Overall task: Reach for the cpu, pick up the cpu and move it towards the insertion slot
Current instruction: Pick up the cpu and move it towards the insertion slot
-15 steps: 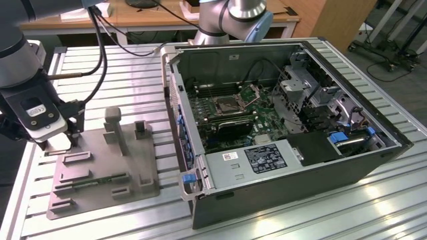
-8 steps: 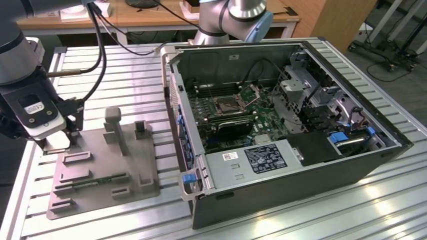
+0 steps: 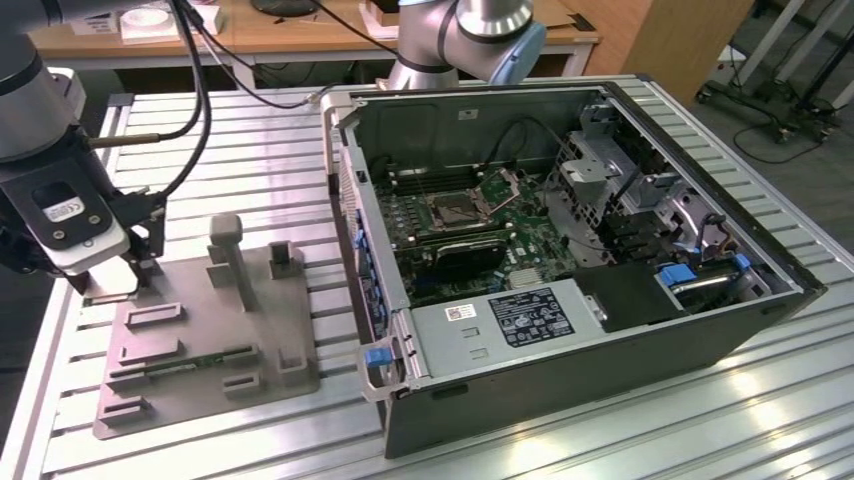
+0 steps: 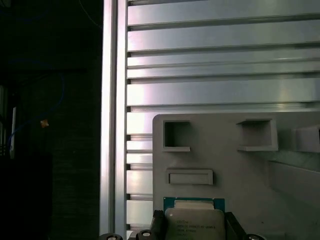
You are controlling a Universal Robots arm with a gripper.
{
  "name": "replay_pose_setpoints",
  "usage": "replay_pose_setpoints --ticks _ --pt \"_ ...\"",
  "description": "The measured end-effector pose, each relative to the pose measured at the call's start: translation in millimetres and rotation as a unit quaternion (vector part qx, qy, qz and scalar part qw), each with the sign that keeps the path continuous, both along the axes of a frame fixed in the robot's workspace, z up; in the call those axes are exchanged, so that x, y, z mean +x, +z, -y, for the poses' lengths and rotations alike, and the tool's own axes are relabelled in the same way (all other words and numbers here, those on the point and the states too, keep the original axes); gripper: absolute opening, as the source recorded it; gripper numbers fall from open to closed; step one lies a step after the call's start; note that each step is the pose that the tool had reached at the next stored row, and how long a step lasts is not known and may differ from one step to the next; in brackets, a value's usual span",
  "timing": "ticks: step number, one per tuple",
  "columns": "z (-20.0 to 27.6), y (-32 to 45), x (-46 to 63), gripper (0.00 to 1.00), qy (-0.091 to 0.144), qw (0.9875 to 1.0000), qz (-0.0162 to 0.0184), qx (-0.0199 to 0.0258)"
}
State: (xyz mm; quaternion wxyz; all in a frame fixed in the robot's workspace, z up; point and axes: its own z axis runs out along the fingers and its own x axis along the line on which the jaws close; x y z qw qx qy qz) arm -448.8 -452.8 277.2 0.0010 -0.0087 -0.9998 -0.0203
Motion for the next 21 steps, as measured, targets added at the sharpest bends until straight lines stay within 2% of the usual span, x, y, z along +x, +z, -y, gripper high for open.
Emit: replay_pose_setpoints --ticks 21 --pt "0.0 14.4 0.0 0.55 0.000 1.0000 0.0001 0.0000"
